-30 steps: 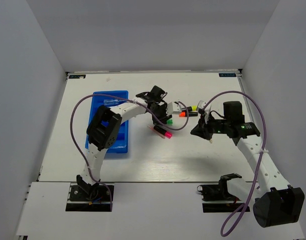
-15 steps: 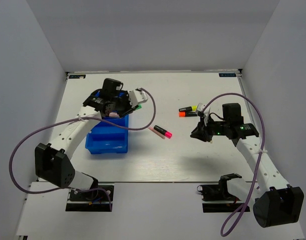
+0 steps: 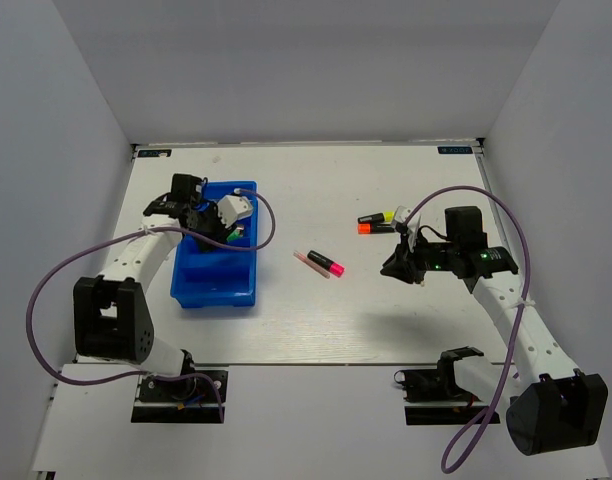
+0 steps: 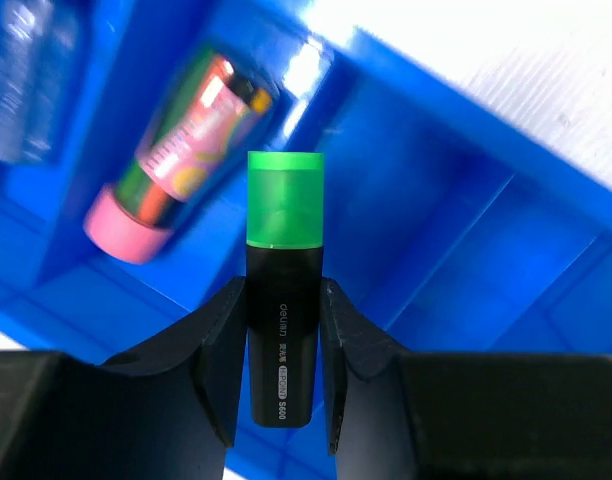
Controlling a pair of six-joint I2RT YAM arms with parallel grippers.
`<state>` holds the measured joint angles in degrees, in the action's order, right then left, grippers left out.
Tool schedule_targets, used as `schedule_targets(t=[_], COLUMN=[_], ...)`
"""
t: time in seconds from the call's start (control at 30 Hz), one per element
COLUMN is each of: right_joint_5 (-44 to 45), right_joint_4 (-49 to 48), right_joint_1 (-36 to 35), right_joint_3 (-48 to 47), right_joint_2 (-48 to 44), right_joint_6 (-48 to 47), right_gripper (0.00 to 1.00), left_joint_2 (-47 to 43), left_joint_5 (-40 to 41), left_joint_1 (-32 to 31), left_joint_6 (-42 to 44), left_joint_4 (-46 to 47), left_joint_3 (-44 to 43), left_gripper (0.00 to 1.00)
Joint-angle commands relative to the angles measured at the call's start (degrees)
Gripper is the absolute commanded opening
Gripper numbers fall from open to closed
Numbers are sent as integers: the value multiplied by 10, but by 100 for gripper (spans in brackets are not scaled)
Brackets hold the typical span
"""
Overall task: Sort the stationery into containers
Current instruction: Place the pen in the storage box.
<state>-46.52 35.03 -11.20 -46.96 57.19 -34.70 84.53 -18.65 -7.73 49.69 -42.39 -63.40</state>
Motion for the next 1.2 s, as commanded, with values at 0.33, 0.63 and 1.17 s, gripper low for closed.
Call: schedule_targets(t=[0.33,0.63,1.17], right_joint_5=[-17,5,199], right_joint_4=[3,-13,-118], right_joint_1=[4,4,-103], right_joint_3=[2,2,-64], right_joint_2=[-11,-9,234], right_joint_6=[-7,14,127], right_gripper=[51,21,72], left_joint_2=[-8,-71,-135], left_joint_5=[-51,-81,206], left_joint_1=[44,39,-280], left_joint_6=[-58,-165,-668], left_joint_4=[56,90,115], left_joint_3=[29,12,38], left_gripper=[56,0,100])
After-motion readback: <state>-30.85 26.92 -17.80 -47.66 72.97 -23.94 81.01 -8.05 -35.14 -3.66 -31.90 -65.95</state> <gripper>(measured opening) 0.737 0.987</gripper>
